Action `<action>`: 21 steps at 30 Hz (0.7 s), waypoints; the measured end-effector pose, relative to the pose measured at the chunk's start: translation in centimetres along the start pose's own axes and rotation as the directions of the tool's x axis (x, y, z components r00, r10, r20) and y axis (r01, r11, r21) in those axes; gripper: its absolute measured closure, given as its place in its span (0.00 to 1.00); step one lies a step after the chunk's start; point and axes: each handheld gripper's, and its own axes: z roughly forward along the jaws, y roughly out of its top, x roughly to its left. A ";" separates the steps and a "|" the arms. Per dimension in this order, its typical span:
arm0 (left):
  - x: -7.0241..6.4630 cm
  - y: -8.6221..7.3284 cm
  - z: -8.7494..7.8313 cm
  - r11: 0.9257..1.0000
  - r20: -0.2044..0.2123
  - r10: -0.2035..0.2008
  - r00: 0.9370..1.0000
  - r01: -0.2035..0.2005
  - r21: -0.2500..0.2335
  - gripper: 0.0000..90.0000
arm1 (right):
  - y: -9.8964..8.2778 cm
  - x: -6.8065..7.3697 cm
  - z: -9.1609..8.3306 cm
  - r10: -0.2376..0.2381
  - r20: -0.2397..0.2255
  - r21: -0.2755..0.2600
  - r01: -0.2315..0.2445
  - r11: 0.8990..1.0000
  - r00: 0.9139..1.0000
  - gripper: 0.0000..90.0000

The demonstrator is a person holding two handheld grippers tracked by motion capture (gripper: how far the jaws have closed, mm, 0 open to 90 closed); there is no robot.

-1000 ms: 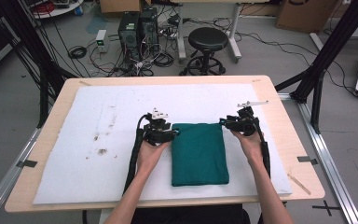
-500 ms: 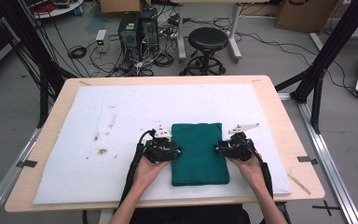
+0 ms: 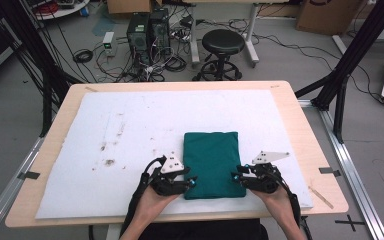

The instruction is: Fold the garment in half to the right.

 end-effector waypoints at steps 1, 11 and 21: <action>-0.2 -0.3 0.3 1.000 -0.002 0.005 1.000 -0.005 0.012 0.65 | -0.3 0.1 0.0 -0.005 0.002 0.008 0.005 1.000 1.000 0.68; 0.0 -1.2 0.2 0.998 -0.006 0.050 0.999 -0.049 0.025 0.56 | -1.9 0.1 0.1 -0.002 0.028 0.036 0.001 0.999 1.000 0.57; 5.9 0.1 -4.7 0.992 -0.098 -0.099 0.990 0.090 -0.090 0.34 | 0.5 -2.2 -2.1 0.105 0.093 -0.118 -0.094 0.989 0.990 0.28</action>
